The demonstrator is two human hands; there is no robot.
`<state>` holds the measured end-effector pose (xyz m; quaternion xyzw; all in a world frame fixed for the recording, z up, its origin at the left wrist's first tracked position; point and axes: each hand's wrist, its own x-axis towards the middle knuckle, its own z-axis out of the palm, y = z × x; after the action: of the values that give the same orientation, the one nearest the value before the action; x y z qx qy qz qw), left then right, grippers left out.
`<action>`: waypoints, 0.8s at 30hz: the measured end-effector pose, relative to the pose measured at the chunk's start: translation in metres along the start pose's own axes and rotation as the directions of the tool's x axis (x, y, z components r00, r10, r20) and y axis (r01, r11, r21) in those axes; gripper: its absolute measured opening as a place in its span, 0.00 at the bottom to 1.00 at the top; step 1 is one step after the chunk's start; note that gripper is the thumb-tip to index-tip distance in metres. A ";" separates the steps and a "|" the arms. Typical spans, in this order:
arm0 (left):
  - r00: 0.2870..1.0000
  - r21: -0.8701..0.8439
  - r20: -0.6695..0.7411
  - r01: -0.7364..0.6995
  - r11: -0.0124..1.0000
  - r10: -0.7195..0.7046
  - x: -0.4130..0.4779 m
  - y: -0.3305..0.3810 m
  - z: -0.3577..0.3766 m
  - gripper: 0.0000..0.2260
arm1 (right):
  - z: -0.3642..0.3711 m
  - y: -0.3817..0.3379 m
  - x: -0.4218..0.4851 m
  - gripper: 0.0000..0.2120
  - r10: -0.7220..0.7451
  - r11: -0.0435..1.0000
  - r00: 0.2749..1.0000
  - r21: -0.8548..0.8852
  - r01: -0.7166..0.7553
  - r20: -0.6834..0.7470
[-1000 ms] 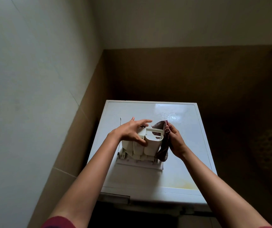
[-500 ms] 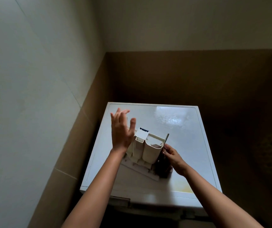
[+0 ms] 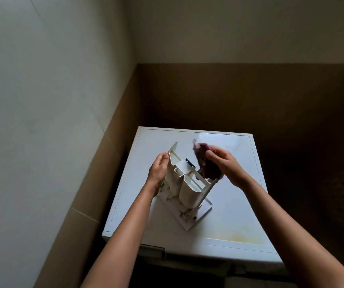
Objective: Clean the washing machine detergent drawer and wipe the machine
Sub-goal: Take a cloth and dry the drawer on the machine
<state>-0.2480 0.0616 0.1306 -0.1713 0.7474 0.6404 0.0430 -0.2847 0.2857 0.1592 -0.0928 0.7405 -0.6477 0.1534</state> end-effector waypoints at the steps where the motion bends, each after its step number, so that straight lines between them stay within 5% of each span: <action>1: 1.000 0.012 0.002 0.004 1.000 -0.004 -0.001 0.004 0.003 0.18 | 0.007 -0.008 0.000 0.16 -0.023 0.993 0.996 -0.116 0.032 0.081; 5: 0.995 -0.035 0.038 0.091 0.995 -0.089 -0.003 0.014 0.013 0.23 | 0.031 -0.019 -0.001 0.21 -0.081 0.764 0.923 -0.571 0.300 0.376; 7: 0.990 -0.112 0.067 0.132 0.985 -0.125 0.000 0.012 0.016 0.28 | 0.038 -0.016 -0.004 0.22 -0.126 0.704 0.911 -0.612 0.361 0.392; 10: 0.996 -0.065 0.045 0.075 0.995 -0.072 0.004 0.014 0.017 0.18 | 0.039 -0.011 -0.009 0.22 -0.207 0.684 0.883 -0.583 0.439 0.422; 15: 0.999 0.071 -0.040 0.015 0.997 -0.012 0.004 0.018 0.023 0.11 | 0.026 0.006 -0.019 0.22 -0.291 0.822 0.899 -0.395 0.411 0.328; 19: 0.993 0.013 -0.118 0.035 0.999 -0.033 0.002 0.022 0.032 0.11 | 0.037 0.029 -0.035 0.20 -0.248 0.966 0.956 -0.037 0.256 0.159; 24: 0.986 -0.030 -0.160 0.031 0.999 -0.036 0.004 0.020 0.029 0.11 | 0.061 0.046 -0.052 0.22 -0.143 0.930 0.990 0.344 0.133 0.002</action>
<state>-0.2629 0.0919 0.1432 -0.2356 0.7365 0.6340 -0.0089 -0.2123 0.2532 0.1124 -0.1250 0.6060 -0.7746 0.1312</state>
